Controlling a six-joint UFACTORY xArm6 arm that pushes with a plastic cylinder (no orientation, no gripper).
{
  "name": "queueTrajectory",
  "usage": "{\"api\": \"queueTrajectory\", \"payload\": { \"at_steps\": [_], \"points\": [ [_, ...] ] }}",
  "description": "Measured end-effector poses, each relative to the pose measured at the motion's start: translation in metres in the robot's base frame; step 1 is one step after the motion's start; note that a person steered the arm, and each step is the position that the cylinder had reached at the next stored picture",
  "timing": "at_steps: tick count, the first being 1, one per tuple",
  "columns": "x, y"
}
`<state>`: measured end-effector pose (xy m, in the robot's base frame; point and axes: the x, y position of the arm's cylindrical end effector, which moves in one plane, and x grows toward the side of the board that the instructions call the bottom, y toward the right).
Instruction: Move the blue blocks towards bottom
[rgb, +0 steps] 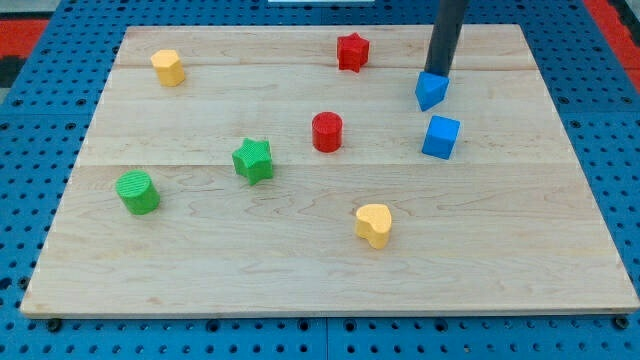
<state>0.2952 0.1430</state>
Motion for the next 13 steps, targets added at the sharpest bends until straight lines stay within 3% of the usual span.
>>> {"api": "queueTrajectory", "payload": {
  "at_steps": [3, 6, 7, 8, 9, 10, 11, 13],
  "points": [
    [0.118, 0.000],
    [0.052, -0.042],
    [0.050, -0.049],
    [0.081, -0.064],
    [0.085, -0.079],
    [0.102, -0.018],
    [0.125, 0.005],
    [0.185, -0.002]
  ]
}}
